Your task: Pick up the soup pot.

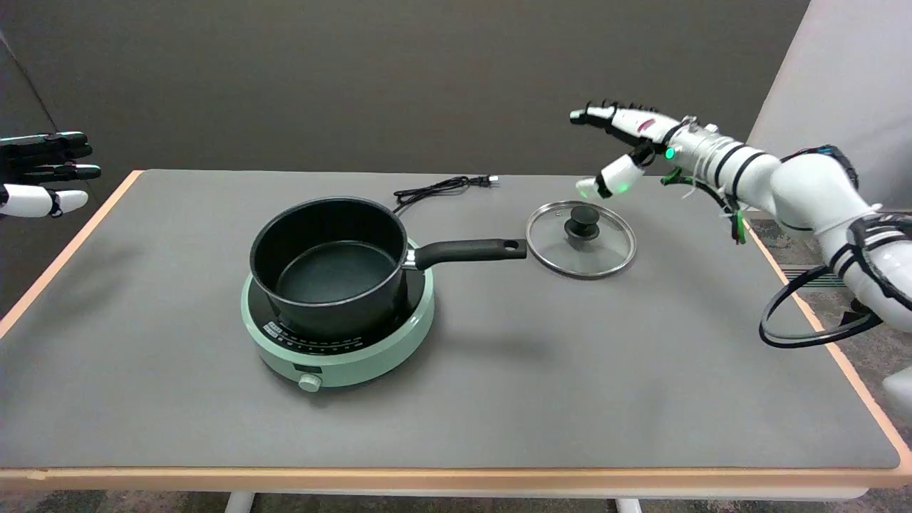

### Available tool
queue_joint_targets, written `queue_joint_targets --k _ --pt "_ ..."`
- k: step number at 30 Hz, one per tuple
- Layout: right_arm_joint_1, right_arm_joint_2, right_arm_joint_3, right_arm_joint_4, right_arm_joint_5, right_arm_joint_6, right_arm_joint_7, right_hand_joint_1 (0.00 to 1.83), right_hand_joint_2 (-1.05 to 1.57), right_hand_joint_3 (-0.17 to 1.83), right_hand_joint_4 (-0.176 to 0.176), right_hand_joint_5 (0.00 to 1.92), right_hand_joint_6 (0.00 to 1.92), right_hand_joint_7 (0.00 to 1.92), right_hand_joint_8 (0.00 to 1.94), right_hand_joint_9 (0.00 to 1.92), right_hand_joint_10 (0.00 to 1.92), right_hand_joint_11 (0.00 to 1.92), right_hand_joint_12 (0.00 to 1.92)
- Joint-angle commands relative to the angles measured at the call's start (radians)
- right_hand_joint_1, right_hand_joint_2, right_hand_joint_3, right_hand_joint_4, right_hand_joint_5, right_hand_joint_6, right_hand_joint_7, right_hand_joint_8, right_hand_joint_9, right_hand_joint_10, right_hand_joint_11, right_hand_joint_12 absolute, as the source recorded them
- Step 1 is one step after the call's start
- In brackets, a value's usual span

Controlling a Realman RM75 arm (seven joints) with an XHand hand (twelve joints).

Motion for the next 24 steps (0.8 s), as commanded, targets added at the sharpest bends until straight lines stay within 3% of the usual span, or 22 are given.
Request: queue_joint_targets --k 1,5,13,18,24 --pt "-0.206 0.033 0.397 0.281 0.275 -0.194 -0.005 0.77 0.33 0.89 0.086 0.12 0.19 0.07 0.11 0.05 0.17 0.08 0.58" --pt "-0.252 0.020 0.456 0.387 0.267 -0.164 -0.033 0.79 0.32 0.90 0.085 0.16 0.13 0.07 0.14 0.05 0.19 0.11 0.54" --pt "-0.334 -0.097 0.534 0.607 0.243 -0.084 -0.139 0.78 0.34 0.91 0.087 0.19 0.14 0.12 0.13 0.10 0.20 0.15 0.56" --pt "-0.357 -0.134 0.524 0.693 0.224 -0.024 -0.139 0.65 0.42 0.87 0.092 0.22 0.15 0.15 0.15 0.15 0.19 0.21 0.55" --pt "-0.378 -0.168 0.500 0.774 0.109 0.035 -0.131 0.62 0.46 0.88 0.092 0.27 0.16 0.18 0.15 0.19 0.19 0.23 0.55"
